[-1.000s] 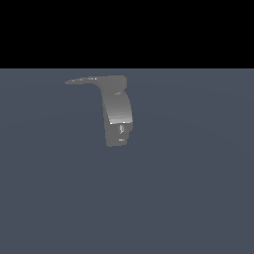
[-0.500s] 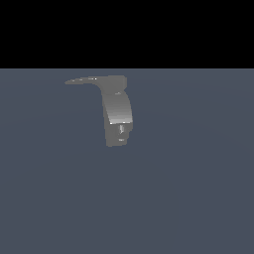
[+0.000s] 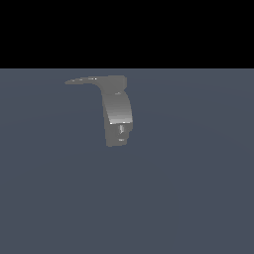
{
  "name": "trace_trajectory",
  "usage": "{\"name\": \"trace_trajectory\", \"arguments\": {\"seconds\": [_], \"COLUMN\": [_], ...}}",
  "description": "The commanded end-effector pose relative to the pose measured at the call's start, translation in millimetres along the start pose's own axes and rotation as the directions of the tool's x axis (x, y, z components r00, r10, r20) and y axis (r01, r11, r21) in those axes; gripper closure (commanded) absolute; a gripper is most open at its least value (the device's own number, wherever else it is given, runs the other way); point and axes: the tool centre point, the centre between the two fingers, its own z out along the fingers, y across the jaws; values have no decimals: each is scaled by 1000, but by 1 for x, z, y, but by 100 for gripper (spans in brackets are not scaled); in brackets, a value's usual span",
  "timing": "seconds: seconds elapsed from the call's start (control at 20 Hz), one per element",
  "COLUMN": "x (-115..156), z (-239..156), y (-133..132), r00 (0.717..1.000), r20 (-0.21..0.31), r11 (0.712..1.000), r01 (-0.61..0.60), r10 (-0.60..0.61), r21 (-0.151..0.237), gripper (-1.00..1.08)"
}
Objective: Turn on the faucet by rotating a designated handle.
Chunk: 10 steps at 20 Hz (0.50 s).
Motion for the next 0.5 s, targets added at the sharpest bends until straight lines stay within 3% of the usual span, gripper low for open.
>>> {"name": "trace_trajectory", "arguments": {"seconds": [0.0, 0.45], "x": [5, 32], "z": [7, 32], "y": [-12, -58], "r00": [999, 975], "r20": [0, -3], "r11": [999, 975], "r01": [-46, -223], "r10": [46, 223], "r21": [2, 9], "gripper": [108, 108]}}
